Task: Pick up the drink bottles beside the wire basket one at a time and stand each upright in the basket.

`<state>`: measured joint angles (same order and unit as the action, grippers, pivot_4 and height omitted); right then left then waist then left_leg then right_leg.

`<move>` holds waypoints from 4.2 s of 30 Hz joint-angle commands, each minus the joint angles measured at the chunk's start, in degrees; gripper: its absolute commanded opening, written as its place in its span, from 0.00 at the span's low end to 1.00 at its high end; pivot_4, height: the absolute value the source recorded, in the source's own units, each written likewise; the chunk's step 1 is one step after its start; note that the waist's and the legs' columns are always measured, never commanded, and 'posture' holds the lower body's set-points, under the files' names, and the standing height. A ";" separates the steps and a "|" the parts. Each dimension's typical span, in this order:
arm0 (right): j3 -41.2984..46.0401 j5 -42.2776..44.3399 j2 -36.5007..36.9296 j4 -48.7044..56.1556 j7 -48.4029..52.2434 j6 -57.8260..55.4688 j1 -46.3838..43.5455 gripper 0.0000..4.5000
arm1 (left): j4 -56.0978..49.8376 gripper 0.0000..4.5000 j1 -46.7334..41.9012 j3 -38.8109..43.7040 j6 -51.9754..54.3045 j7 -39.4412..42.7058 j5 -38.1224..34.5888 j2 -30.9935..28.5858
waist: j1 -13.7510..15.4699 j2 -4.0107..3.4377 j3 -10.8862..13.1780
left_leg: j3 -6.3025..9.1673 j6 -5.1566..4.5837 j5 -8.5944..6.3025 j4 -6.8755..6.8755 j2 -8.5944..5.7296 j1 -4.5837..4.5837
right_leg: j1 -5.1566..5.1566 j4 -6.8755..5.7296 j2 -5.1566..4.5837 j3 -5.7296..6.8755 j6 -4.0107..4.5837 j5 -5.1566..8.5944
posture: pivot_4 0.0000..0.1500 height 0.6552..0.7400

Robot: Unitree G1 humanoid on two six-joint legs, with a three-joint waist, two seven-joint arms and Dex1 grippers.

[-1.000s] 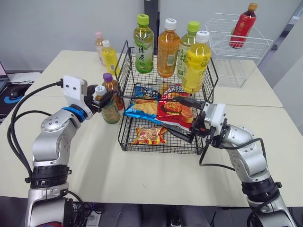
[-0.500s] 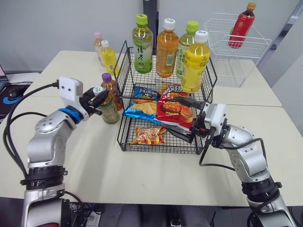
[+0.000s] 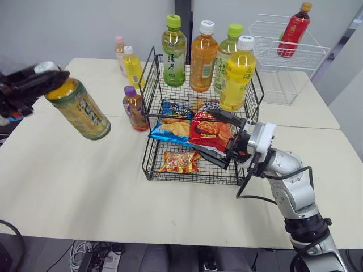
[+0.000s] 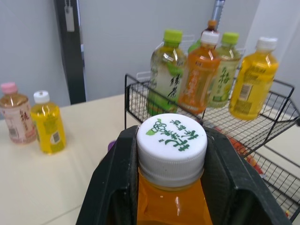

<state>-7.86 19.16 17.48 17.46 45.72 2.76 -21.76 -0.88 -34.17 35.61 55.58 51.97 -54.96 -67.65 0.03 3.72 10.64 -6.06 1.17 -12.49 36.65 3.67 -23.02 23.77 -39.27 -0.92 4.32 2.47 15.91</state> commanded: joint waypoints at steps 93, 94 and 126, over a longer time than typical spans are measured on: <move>-1.73 0.21 0.33 3.35 -2.52 -8.54 -2.10 1.00 | -8.82 0.99 11.45 -14.73 -25.23 -28.85 33.19 35.04 | 0.23 -0.06 -0.15 | -0.19 -0.10 -0.03 0.18 -0.03 0.27 | -0.21 -0.20 -0.01 -0.26 -0.09 -0.07 | 1.00 1.00; -1.49 -0.48 0.55 3.98 -3.43 -8.76 -1.84 1.00 | -5.05 0.99 8.49 -16.34 -26.66 -28.54 34.25 35.24 | 0.19 -0.07 -0.15 | -0.18 -0.10 -0.03 0.19 -0.02 0.21 | -0.18 -0.17 -0.01 -0.22 -0.09 -0.07 | 1.00 1.00; -1.09 -2.50 2.83 9.82 -8.98 -11.57 0.59 1.00 | 44.68 0.58 -20.85 -26.27 -52.47 -18.85 44.14 38.60 | -0.18 -0.07 -0.14 | -0.18 -0.08 -0.02 0.20 -0.03 0.13 | -0.14 -0.12 -0.02 -0.13 -0.11 -0.08 | 1.00 1.00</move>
<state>-10.08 16.48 20.02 24.93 37.10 -9.23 -20.49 43.91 -53.28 9.26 4.68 32.95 -11.21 -28.86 -0.15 3.65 10.50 -6.24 1.09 -12.51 36.85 3.64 -22.90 23.63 -39.39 -0.94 4.19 2.36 15.84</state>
